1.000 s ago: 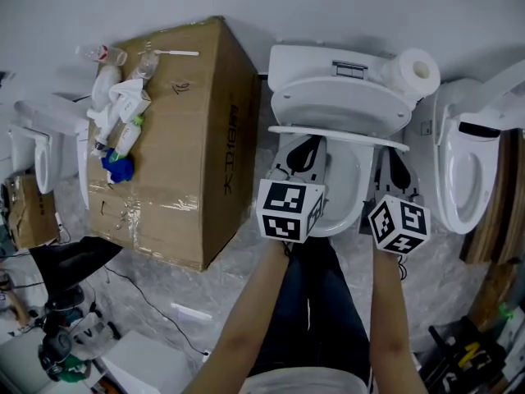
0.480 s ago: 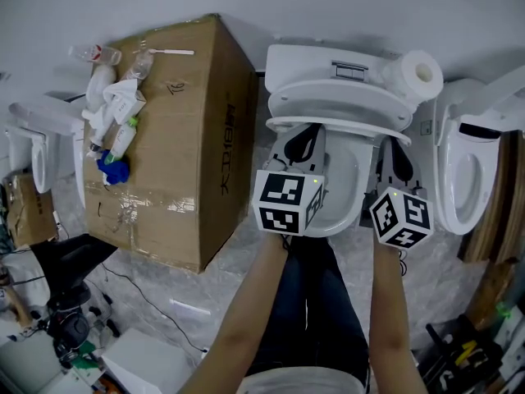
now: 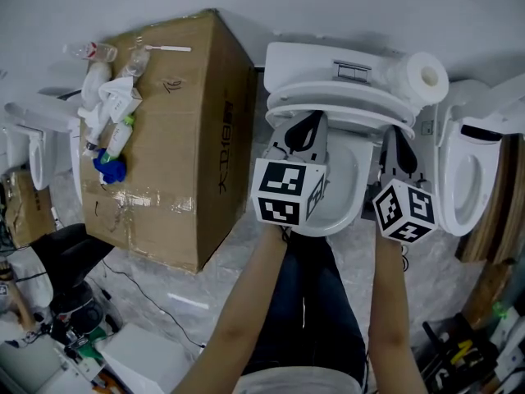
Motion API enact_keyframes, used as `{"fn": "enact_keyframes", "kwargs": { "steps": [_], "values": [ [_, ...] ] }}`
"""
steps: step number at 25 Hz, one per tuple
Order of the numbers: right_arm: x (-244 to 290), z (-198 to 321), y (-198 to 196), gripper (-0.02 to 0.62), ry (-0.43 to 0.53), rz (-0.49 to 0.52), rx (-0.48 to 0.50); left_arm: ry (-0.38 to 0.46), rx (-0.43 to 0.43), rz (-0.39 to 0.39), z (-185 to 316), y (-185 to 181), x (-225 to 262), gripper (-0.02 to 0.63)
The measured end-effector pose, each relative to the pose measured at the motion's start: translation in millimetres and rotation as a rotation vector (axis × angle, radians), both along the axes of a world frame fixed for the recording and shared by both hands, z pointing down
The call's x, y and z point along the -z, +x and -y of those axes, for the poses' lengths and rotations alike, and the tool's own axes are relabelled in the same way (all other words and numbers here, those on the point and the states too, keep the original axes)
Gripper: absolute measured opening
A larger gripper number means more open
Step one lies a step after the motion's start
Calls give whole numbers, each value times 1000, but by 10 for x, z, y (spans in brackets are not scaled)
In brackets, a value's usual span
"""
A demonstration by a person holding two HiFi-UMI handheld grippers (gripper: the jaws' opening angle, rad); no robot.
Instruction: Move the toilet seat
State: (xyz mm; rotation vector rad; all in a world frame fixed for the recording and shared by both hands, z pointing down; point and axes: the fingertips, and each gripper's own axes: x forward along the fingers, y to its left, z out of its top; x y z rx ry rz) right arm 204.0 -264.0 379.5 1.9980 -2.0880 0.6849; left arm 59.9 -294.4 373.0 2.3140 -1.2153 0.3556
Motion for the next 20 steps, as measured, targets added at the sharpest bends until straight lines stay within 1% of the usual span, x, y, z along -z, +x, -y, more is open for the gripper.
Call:
{"fn": "enact_keyframes", "kwargs": {
  "steps": [20],
  "values": [
    [-20,300,56,15,9,14,-9,6,15,5,306,57,-25,17]
  ]
}}
